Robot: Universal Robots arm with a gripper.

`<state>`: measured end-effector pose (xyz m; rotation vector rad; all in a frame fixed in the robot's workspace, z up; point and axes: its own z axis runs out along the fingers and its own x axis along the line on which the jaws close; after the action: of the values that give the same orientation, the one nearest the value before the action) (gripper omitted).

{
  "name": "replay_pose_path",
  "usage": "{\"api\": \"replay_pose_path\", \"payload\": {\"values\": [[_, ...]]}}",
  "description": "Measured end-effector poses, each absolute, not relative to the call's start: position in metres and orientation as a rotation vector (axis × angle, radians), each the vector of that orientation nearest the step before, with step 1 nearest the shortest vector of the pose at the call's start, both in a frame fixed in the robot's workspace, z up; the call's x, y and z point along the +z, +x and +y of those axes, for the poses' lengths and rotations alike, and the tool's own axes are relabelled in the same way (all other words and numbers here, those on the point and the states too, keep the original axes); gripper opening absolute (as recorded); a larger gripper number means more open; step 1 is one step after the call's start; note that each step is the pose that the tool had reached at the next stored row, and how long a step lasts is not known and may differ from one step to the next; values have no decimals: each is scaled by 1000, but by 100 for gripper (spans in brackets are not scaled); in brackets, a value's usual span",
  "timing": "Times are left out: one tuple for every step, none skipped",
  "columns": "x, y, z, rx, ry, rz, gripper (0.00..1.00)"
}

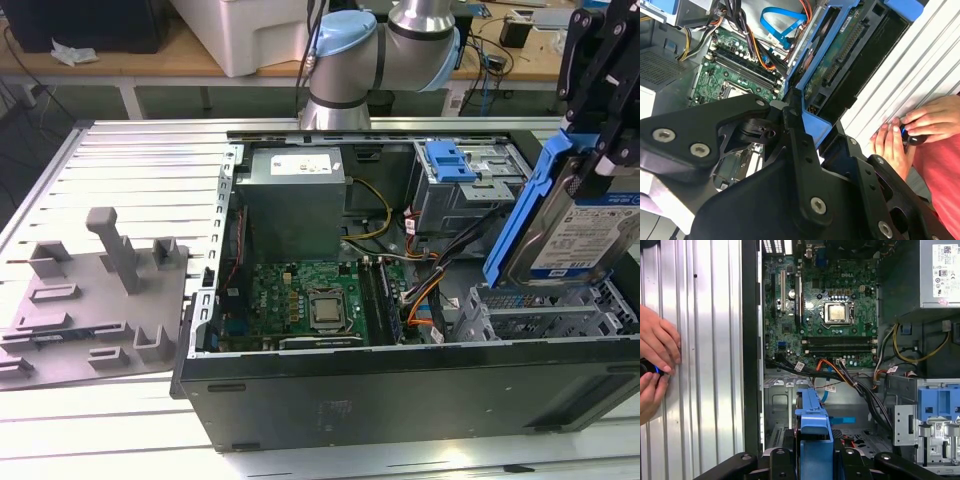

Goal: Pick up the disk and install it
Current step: 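Insert the disk into the insertion slot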

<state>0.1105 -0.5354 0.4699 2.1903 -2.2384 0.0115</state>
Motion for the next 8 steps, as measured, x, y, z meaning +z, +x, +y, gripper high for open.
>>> {"api": "replay_pose_path", "payload": {"values": [[470,111,-535,11,2190,-2238,36],[469,111,-535,12,2190,-2238,36],[469,111,-535,12,2190,-2238,36],[469,111,-535,12,2190,-2238,36],[468,111,-536,12,2190,-2238,36],[468,111,-535,12,2190,-2238,36],[468,111,-536,12,2190,-2238,36],[467,111,-536,11,2190,-2238,36]]}}
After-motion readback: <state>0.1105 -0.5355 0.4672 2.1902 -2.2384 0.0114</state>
